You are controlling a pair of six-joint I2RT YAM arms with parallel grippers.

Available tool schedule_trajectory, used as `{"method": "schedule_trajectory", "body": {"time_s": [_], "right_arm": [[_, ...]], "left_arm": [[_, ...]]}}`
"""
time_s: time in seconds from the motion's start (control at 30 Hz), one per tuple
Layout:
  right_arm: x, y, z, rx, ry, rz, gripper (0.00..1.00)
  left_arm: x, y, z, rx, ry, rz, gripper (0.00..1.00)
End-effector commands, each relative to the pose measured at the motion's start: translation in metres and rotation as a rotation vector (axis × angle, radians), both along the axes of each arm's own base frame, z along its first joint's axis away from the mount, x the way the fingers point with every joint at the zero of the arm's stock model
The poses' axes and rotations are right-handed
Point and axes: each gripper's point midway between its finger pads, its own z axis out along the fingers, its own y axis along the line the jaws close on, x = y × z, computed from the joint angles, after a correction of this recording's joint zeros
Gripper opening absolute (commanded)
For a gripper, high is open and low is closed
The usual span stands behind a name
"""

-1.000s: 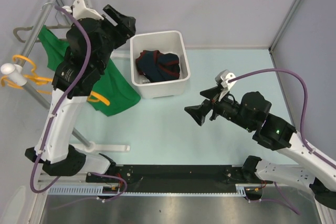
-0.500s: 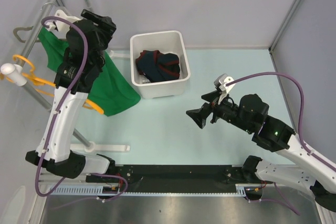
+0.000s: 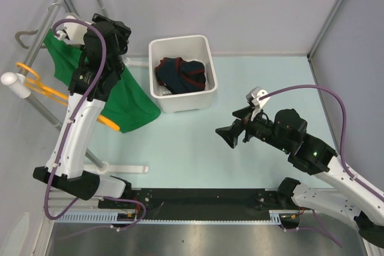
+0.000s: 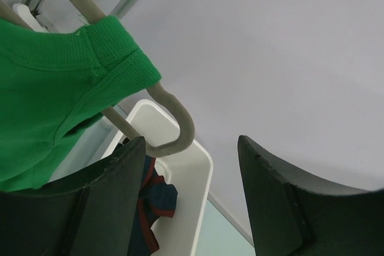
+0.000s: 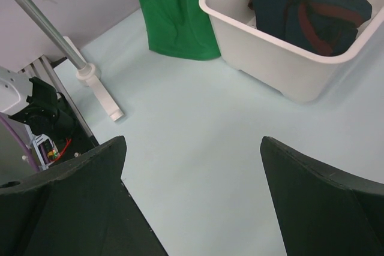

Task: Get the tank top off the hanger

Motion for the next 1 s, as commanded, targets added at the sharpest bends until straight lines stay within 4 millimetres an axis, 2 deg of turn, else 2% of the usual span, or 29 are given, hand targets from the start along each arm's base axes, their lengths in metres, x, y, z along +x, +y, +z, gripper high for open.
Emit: {"method": "schedule_trajectory", "body": {"time_s": [0.0,0.23,0.37,0.57,0.9,0.97], "right_arm": [[-0.001,-0.002,0.016,0.041,-0.037,0.007,1.0],[0.003,-0.01,0.017,0.04,-0.044,-0.02,1.0],[0.003,-0.011,0.016,0.038,-0.038,-0.022,1.0],[0.004,-0.017,0.018,0.041,-0.042,-0.046,1.0],[0.004,-0.023,0.02,0.044,-0.047,-0.06,1.0],[0.004,-0.023,0.021,0.047,-0.048,-0.061,1.0]], "left_arm": [[0.01,0.011,-0.004,-0.04,-0.017,0.05,0.67],[0.031,0.012,0.005,-0.02,-0.05,0.059,0.66],[0.047,0.009,0.001,-0.006,-0.034,0.066,0.66],[0.053,0.013,0.003,0.002,-0.045,0.1,0.64],[0.055,0.023,0.005,0.027,-0.056,0.138,0.44],[0.055,0.023,0.006,0.028,-0.062,0.137,0.37]]}}
